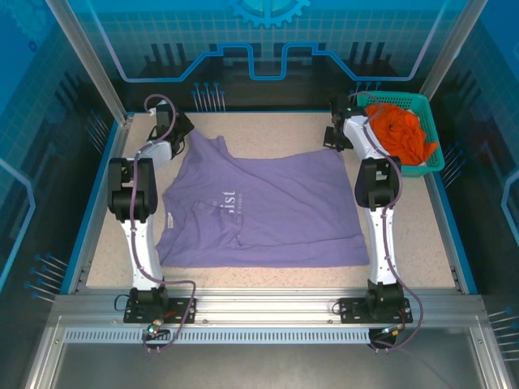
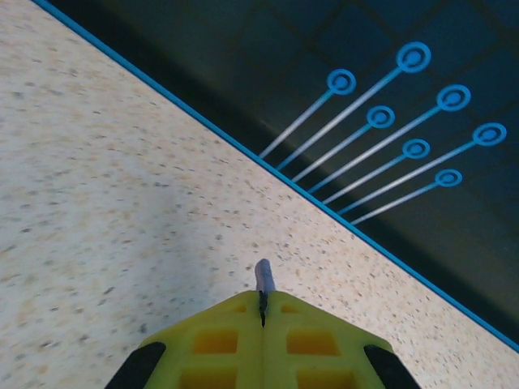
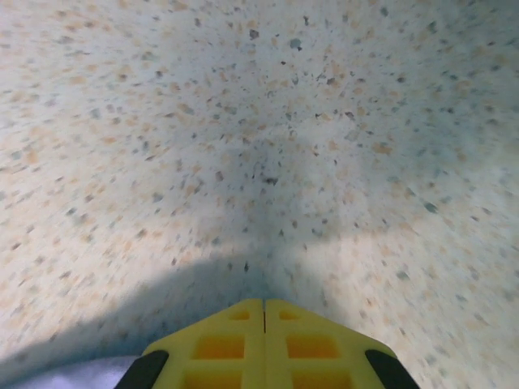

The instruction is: Fold and stack the t-shirts

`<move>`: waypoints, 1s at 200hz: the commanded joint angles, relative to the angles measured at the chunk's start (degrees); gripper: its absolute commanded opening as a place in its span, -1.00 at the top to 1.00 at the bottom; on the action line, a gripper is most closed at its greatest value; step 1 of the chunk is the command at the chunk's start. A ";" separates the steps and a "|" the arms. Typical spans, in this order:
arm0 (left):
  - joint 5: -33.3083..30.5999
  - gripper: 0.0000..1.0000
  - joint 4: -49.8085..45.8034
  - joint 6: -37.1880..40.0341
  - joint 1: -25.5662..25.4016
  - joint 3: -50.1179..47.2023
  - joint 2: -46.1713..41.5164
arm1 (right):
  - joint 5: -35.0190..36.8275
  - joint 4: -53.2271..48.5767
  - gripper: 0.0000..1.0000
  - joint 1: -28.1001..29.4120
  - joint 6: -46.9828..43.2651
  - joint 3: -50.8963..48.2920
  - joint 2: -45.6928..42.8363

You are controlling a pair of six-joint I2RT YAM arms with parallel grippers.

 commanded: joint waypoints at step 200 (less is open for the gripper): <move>13.82 1.00 -15.73 9.07 1.04 -18.90 -24.70 | -12.93 29.71 1.00 -5.95 -3.92 -64.02 -49.90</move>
